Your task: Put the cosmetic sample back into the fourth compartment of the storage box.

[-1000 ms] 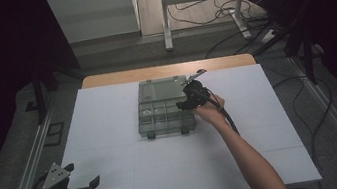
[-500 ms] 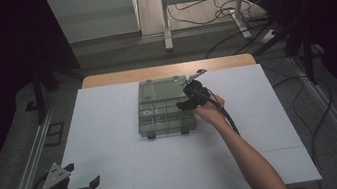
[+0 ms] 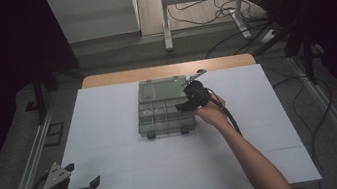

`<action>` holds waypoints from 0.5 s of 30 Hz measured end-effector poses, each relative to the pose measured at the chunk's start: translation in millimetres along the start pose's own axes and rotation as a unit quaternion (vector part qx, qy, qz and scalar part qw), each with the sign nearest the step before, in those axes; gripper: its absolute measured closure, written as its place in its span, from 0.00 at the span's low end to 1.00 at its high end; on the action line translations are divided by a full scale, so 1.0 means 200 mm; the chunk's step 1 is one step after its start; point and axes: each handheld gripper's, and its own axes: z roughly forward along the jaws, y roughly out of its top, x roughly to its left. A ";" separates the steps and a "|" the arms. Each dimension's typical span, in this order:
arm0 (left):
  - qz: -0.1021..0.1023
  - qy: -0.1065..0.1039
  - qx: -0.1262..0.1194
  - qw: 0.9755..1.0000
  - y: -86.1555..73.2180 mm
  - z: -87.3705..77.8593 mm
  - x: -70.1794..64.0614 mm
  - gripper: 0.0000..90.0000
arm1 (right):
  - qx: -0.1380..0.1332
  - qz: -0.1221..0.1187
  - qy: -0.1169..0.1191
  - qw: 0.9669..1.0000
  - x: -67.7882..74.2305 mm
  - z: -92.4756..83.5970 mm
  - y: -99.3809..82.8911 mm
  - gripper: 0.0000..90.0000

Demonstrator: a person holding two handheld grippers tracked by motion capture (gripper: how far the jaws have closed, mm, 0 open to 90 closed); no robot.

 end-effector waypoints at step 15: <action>0.001 0.001 0.002 1.000 0.00 0.00 0.00 0.03 | 0.001 -0.001 0.016 1.000 0.02 -0.07 -0.04 0.30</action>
